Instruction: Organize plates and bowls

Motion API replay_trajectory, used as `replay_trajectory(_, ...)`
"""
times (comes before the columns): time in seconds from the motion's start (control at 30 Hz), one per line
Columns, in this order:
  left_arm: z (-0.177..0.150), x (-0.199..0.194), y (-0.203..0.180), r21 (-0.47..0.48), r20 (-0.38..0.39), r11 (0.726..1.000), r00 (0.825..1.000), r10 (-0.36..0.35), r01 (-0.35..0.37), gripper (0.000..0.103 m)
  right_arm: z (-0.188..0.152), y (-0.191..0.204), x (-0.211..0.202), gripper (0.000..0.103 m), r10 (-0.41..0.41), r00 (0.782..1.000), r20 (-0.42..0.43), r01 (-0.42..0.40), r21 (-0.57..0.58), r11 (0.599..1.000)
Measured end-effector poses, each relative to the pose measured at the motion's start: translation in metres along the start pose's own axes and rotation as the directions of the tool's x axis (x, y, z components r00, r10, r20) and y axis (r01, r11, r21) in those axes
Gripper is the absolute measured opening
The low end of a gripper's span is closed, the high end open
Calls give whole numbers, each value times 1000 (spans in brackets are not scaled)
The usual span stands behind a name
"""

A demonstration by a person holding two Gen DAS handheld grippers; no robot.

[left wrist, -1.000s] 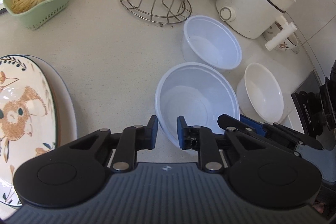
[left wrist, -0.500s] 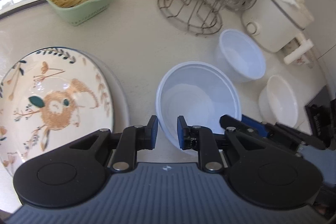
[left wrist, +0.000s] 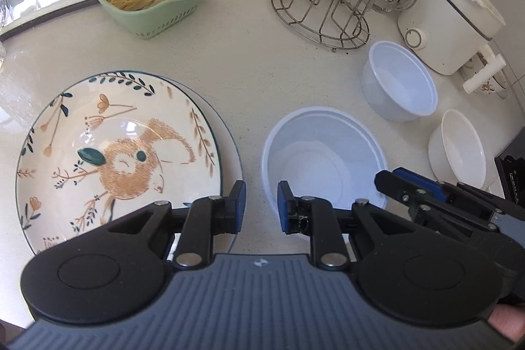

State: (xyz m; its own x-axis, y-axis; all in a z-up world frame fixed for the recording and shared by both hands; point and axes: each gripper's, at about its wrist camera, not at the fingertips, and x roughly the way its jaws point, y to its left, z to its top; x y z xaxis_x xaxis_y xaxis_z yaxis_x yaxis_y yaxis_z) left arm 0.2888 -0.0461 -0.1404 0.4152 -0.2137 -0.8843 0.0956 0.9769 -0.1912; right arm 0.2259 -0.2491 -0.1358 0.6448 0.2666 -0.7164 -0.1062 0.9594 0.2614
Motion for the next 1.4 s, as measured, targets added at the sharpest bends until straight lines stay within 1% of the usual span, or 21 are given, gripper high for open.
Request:
replay_trajectory(0.17, 3, -13, 2, -6, 22, 1000, 1000, -11, 11, 24, 6, -3, -17, 24, -13, 999, 31, 12, 18, 1000)
replay_trajectory(0.27, 7, -24, 0, -3, 34, 1000, 999, -2, 2, 24, 10, -3, -31, 24, -15, 999, 48, 14, 36, 999)
replay_trajectory(0.5, 9, -61, -11, 39, 86, 999, 996, -27, 23, 24, 21, 6, -69, 24, -23, 994, 109, 19, 35, 999)
replay_trajectory(0.7, 1, -100, -15, 57, 123, 998, 991, -44, 37, 24, 27, 19, -98, 24, -35, 985, 170, 29, 38, 999)
replay_trajectory(0.93, -11, -144, -15, 108, 181, 992, 980, -79, 61, 24, 27, 41, -130, 24, -66, 971, 230, 51, 71, 996)
replay_trajectory(1.07, -15, -163, -11, 102, 213, 991, 972, -101, 80, 24, 26, 55, -144, 24, -64, 965, 253, 48, 70, 996)
replay_trajectory(1.23, -19, -180, -1, 92, 248, 991, 962, -116, 96, 24, 24, 64, -154, 24, -74, 963, 259, 55, 80, 995)
replay_trajectory(1.4, -27, -187, 17, 90, 252, 987, 956, -150, 131, 25, 18, 78, -159, 24, -116, 957, 266, 89, 111, 990)
